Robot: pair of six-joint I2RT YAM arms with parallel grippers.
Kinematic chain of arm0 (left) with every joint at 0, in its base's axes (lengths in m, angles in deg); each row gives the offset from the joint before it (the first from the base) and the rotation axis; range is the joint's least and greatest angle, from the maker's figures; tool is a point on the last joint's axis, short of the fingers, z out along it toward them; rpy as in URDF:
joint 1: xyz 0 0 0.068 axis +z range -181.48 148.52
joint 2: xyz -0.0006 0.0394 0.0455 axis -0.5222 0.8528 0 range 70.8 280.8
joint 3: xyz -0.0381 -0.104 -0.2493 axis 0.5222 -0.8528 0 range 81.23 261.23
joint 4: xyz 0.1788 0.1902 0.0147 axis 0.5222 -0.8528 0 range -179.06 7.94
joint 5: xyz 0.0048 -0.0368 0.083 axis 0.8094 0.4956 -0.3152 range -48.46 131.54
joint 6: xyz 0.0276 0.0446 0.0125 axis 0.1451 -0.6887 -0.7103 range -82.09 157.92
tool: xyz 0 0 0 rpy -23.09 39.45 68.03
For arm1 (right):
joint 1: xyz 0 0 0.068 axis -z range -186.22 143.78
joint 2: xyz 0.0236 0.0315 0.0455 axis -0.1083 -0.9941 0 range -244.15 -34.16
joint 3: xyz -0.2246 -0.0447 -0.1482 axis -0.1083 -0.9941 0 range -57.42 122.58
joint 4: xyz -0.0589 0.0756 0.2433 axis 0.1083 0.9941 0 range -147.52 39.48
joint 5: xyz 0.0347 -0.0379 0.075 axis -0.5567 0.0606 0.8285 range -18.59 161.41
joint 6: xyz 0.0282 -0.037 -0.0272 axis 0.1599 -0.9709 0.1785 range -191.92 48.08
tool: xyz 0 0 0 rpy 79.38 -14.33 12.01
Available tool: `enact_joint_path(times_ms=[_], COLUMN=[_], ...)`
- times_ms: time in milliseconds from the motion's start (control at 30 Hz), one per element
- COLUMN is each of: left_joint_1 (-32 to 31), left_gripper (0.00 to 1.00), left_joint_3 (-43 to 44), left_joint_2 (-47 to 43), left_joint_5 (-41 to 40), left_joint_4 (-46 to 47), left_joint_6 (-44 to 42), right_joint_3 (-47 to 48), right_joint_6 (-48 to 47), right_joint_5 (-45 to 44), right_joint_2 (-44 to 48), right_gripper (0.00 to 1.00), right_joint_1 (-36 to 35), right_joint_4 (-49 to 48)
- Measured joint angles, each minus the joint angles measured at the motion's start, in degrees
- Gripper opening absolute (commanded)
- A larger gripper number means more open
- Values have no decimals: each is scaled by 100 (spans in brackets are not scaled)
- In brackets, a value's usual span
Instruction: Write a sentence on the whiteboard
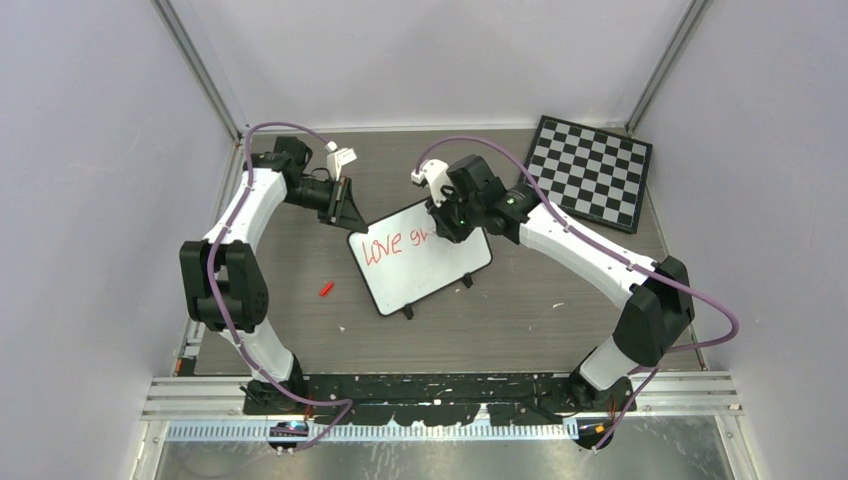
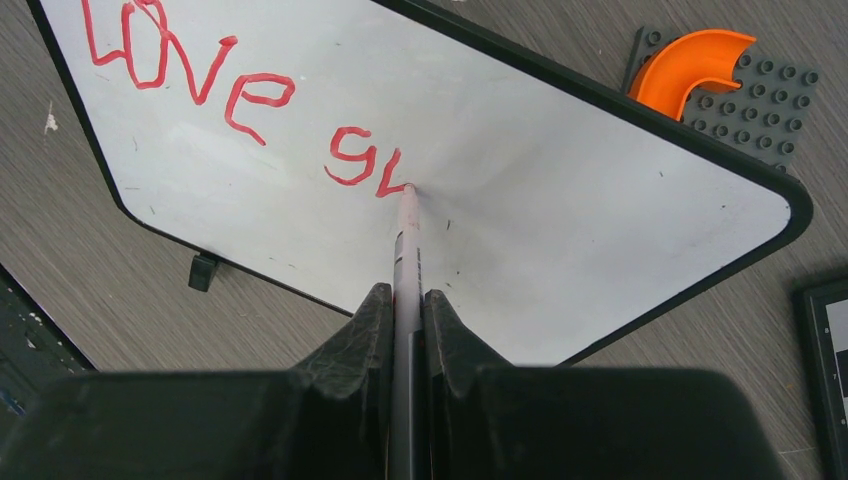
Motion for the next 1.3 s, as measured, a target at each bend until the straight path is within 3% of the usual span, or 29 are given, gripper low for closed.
enact_joint_path(times_ms=[1300], left_joint_1=[-11], left_gripper=[0], left_joint_3=[0], left_joint_2=[0], left_joint_5=[37], left_joint_4=[-31], left_joint_6=[0], right_joint_3=[13], right_joint_6=[-2], right_joint_5=[107], right_joint_2=[72], right_gripper=[0], right_joint_1=[149], right_joint_4=[-4])
